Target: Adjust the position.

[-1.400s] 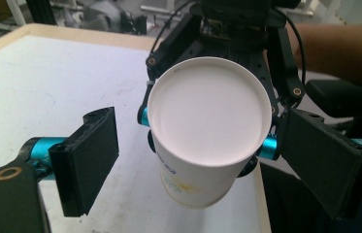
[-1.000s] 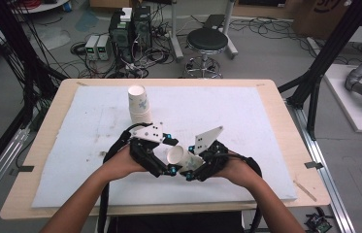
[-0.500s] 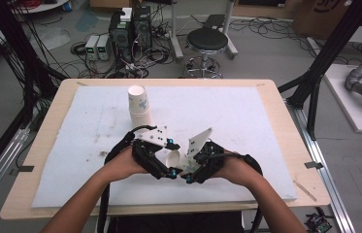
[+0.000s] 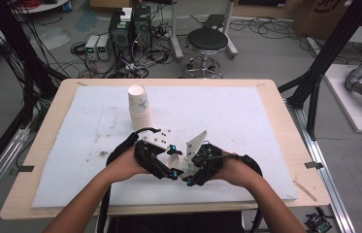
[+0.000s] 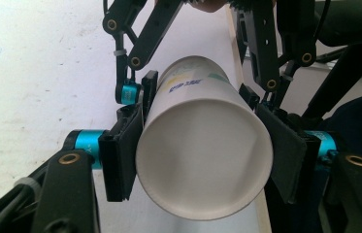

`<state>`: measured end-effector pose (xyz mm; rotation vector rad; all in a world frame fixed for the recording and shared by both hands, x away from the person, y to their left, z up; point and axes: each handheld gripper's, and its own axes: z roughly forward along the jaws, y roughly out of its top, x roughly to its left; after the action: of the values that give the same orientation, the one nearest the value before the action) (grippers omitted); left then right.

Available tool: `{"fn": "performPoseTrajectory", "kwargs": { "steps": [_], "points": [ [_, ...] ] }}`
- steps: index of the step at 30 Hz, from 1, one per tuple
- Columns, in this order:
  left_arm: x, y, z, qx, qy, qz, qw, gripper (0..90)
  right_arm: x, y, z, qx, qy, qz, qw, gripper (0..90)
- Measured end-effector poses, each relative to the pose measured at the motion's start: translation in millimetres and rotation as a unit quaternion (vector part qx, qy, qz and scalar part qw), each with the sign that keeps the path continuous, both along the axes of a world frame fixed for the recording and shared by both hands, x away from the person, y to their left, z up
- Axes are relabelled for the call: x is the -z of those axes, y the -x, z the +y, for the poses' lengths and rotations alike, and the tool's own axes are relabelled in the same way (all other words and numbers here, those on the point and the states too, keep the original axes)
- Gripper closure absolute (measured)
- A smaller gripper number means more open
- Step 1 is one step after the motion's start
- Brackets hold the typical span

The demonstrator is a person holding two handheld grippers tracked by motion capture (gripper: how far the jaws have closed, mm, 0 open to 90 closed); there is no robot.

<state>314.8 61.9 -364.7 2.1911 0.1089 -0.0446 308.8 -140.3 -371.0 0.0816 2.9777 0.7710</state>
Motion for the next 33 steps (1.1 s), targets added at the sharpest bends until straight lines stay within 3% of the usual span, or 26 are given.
{"fn": "performPoseTrajectory", "kwargs": {
  "steps": [5,8,10,14,16,21,25,26,33],
  "points": [
    [0.0,0.4,3.9,0.0,0.014,0.001,0.9999,36.9,-1.0,0.1,-2.2,-0.005,-0.012,-0.005,0.9999,31.0],
    [1.6,0.9,9.0,-0.004,0.036,0.002,0.9993,37.1,-3.6,-0.7,-9.0,0.005,-0.051,-0.009,0.9987,20.6],
    [2.3,1.2,12.4,-0.009,0.048,0.005,0.9988,37.1,-6.5,-1.6,-16.5,0.013,-0.084,-0.009,0.9963,20.4],
    [3.7,1.3,19.8,-0.019,0.079,0.008,0.9967,37.0,-11.3,-1.0,-32.0,0.036,-0.154,0.002,0.9875,20.4],
    [5.1,1.4,22.7,-0.027,0.094,0.012,0.9951,37.0,-12.7,-0.3,-38.9,0.047,-0.187,0.006,0.9811,20.3],
    [9.9,0.9,29.4,-0.048,0.127,0.016,0.9906,37.0,-11.6,2.5,-52.9,0.064,-0.246,0.007,0.9672,20.1],
    [13.1,0.4,32.9,-0.057,0.148,0.011,0.9873,37.0,-6.3,5.7,-60.2,0.078,-0.273,-0.003,0.9588,20.1],
    [13.7,0.4,33.4,-0.058,0.151,0.011,0.9869,37.1,-4.3,6.7,-61.9,0.084,-0.284,-0.007,0.9552,20.1],
    [18.9,2.3,34.5,-0.061,0.172,0.004,0.9832,37.2,9.2,10.6,-68.8,0.097,-0.31,-0.008,0.9456,20.1]
  ]
}}
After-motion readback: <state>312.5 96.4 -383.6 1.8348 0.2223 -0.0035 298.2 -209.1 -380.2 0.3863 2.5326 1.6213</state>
